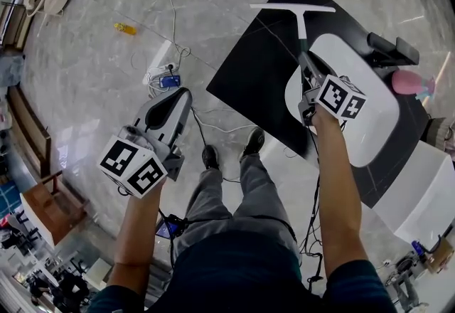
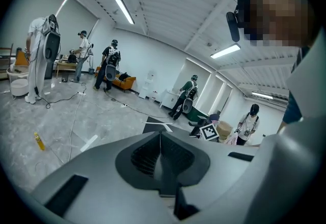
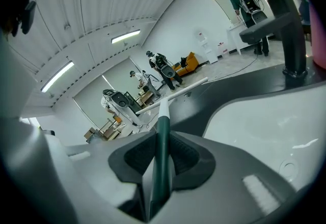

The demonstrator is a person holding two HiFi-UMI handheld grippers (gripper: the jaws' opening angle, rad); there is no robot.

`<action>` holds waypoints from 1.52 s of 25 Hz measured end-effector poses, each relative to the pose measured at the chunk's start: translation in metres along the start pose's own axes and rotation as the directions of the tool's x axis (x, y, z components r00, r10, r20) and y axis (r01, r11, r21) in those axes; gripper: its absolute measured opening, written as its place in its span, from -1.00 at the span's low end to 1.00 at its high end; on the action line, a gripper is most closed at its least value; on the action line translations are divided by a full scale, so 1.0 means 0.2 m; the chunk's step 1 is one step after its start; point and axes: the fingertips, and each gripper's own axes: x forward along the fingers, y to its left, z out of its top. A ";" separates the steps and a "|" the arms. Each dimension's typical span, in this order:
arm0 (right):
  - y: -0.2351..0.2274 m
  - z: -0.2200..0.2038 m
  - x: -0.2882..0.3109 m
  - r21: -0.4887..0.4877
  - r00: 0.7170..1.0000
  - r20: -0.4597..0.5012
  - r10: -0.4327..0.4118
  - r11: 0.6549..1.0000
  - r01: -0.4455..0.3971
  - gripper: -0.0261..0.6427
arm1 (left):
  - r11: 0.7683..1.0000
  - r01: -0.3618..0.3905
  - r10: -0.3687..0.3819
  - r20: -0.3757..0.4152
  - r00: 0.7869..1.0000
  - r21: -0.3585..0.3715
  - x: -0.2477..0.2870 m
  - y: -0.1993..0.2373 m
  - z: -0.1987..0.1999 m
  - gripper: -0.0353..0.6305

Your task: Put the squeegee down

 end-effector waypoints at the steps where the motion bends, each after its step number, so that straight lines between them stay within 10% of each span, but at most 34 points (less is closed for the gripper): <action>1: -0.01 -0.01 0.01 -0.001 1.000 0.000 -0.003 1.000 0.003 -0.65 | 1.000 0.000 0.000 -0.002 1.000 -0.003 0.00 0.00 -0.01 -0.86; 25: -0.10 -0.19 0.13 -0.066 0.993 -0.073 -0.092 0.994 0.087 -0.56 | 1.000 -0.005 0.005 0.005 1.000 0.012 -0.05 0.02 0.00 -0.86; 34: 0.01 0.04 -0.05 -0.193 0.986 0.006 -0.166 0.967 0.164 -0.43 | 0.999 0.015 -0.017 0.051 0.999 0.047 -0.16 -0.04 0.15 -0.86; 38: 0.19 0.19 -0.20 -0.225 0.987 0.083 -0.140 0.962 0.156 -0.68 | 0.997 0.028 -0.034 0.083 0.996 0.067 -0.23 -0.08 0.25 -0.86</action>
